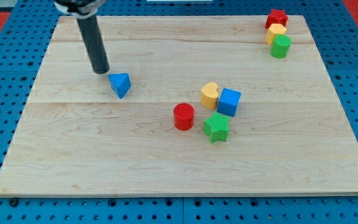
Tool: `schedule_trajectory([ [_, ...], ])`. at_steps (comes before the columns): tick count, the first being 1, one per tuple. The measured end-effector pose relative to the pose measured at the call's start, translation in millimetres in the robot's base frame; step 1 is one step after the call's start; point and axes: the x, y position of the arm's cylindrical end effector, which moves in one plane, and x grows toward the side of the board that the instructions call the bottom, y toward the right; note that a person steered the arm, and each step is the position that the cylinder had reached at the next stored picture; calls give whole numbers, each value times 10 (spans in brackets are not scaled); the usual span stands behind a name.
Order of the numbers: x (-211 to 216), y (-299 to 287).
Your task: Move the blue triangle towards the green circle
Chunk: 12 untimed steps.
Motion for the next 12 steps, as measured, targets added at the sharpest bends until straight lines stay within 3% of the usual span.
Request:
schedule_trajectory([
  [2, 641, -21],
  [9, 216, 428],
  [12, -264, 666],
])
